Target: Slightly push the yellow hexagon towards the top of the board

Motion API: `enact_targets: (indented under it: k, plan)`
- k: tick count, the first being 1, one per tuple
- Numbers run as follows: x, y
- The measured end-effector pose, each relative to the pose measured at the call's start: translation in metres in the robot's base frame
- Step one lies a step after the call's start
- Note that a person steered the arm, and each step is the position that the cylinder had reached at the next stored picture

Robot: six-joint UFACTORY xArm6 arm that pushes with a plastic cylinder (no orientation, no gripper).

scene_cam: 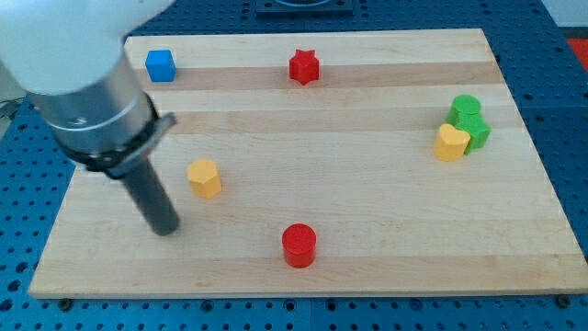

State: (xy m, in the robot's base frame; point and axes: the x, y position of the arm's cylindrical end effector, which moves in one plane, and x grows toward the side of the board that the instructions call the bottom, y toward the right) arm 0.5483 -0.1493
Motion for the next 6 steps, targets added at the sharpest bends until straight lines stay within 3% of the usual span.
enact_targets:
  k: [1, 2, 3, 4, 6]
  plan:
    - [-0.029, 0.057]
    - [-0.026, 0.059]
    - [-0.018, 0.045]
    - [0.016, -0.012]
    - [-0.025, -0.045]
